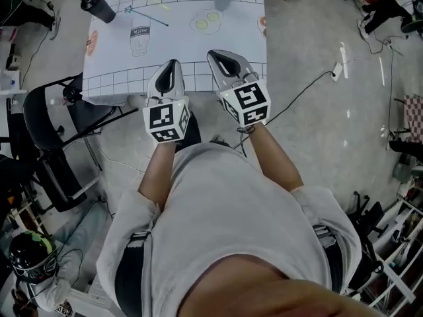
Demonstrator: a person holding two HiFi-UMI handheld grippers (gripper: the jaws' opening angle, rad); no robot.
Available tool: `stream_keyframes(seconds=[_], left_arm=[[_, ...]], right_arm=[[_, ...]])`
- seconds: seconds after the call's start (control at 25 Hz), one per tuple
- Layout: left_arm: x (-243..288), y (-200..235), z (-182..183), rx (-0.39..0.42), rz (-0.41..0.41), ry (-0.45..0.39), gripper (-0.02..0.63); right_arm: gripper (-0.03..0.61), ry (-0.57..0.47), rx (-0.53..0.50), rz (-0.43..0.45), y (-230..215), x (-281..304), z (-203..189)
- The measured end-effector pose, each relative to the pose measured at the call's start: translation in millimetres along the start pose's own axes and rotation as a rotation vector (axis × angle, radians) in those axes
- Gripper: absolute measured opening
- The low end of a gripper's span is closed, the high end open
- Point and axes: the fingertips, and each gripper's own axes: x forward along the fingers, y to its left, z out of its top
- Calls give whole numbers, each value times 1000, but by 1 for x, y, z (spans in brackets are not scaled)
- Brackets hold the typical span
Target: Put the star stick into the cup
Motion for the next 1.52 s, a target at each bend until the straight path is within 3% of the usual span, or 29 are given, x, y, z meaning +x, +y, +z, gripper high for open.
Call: stream_keyframes(seconds=[0.52, 0.76, 0.96, 1.52], left_arm=[[105, 113, 8, -40, -62, 88, 3], [138, 174, -9, -83, -37, 171, 3], [166, 215, -17, -62, -36, 192, 3], [220, 246, -66, -174, 2, 324, 3]], right_arm=[[0, 181, -7, 62, -9, 174, 20], [0, 340, -64, 134, -8, 256, 10], [0, 418, -106, 158, -17, 309, 4], [0, 524, -99, 193, -51, 400, -41]])
